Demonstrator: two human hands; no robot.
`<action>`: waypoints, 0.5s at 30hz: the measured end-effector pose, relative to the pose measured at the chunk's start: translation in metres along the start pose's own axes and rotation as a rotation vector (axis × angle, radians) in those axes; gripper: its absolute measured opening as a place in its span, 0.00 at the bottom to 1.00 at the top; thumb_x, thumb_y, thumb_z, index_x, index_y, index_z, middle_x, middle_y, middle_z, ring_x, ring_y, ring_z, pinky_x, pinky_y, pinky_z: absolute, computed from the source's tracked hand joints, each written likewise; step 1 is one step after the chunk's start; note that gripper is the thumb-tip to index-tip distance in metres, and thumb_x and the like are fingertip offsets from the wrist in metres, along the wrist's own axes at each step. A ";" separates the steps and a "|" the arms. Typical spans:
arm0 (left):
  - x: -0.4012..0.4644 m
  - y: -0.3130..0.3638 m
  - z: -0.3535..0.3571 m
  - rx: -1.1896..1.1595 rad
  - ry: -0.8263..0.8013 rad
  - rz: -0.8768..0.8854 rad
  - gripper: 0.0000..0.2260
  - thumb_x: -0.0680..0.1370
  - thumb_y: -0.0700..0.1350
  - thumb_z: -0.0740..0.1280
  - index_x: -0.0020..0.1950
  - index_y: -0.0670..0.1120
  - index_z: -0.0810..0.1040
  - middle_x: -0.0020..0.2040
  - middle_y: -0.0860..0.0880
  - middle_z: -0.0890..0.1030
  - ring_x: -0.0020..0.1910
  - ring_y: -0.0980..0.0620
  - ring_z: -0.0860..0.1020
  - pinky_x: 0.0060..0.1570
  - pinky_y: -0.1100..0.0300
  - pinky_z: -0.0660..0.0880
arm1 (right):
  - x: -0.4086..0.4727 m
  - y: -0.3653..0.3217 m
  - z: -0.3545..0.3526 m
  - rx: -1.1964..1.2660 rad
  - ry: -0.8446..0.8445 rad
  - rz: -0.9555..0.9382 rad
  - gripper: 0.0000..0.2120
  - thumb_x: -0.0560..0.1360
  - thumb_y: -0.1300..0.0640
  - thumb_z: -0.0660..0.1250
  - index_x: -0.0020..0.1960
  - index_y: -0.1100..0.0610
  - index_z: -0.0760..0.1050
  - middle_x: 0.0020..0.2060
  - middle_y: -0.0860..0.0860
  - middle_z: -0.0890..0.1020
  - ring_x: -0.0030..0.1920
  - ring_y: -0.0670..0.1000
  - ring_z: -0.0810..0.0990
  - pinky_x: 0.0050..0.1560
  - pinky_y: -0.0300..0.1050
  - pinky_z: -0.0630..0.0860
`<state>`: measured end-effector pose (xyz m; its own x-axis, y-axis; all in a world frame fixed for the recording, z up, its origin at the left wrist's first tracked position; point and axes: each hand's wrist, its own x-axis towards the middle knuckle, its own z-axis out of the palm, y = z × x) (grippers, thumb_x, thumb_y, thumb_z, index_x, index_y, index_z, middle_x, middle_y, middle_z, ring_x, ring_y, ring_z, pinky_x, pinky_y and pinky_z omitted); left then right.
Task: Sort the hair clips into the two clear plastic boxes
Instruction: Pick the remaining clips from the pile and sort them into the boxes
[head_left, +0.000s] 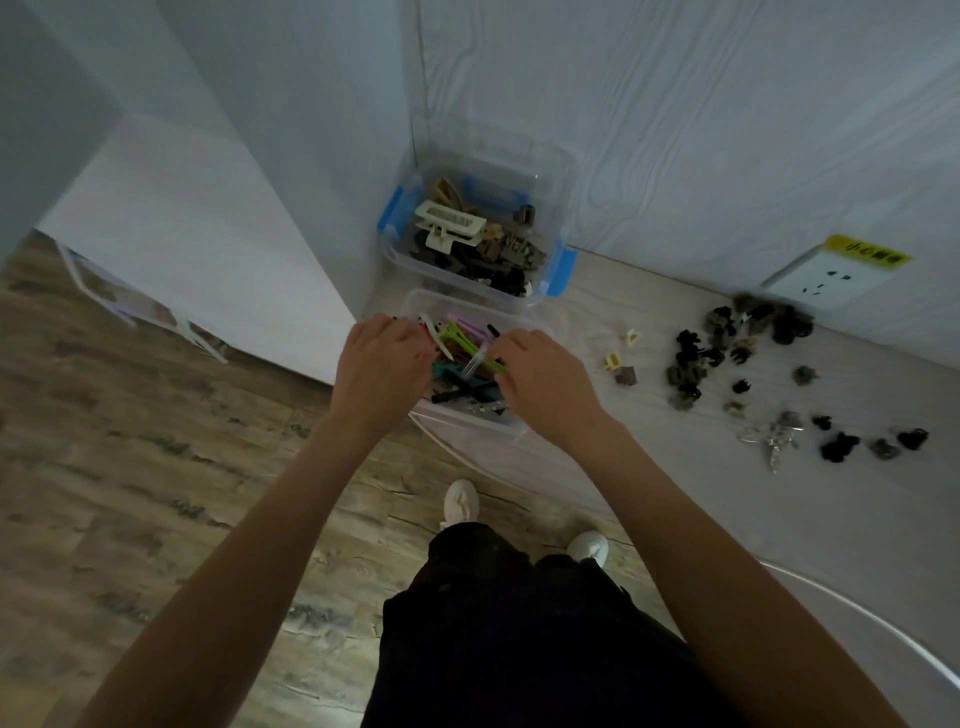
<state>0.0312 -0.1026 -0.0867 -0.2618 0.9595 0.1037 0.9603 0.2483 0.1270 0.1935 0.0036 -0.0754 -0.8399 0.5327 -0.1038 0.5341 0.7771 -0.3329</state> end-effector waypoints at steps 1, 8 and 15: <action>-0.002 -0.001 -0.001 -0.066 0.053 -0.030 0.05 0.71 0.41 0.65 0.42 0.44 0.81 0.42 0.45 0.81 0.42 0.44 0.77 0.39 0.53 0.71 | 0.001 -0.001 -0.001 0.015 0.036 0.001 0.15 0.75 0.61 0.63 0.62 0.60 0.72 0.59 0.57 0.76 0.58 0.57 0.74 0.53 0.48 0.73; -0.004 -0.001 0.023 -0.103 -0.109 0.153 0.19 0.78 0.49 0.52 0.65 0.47 0.73 0.65 0.48 0.76 0.65 0.48 0.72 0.68 0.48 0.63 | -0.003 -0.003 0.010 -0.228 -0.095 -0.071 0.13 0.76 0.52 0.62 0.49 0.59 0.81 0.52 0.57 0.81 0.55 0.59 0.75 0.58 0.53 0.70; 0.002 0.010 0.029 -0.066 -0.005 0.084 0.17 0.78 0.50 0.53 0.61 0.48 0.76 0.60 0.49 0.79 0.58 0.45 0.75 0.63 0.51 0.61 | -0.029 0.017 0.013 -0.092 -0.128 -0.023 0.19 0.78 0.47 0.57 0.65 0.54 0.71 0.65 0.51 0.74 0.72 0.54 0.60 0.73 0.60 0.49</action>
<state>0.0425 -0.0940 -0.1143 -0.1799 0.9773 0.1118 0.9705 0.1578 0.1825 0.2255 -0.0027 -0.0902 -0.8542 0.4721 -0.2178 0.5165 0.8189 -0.2502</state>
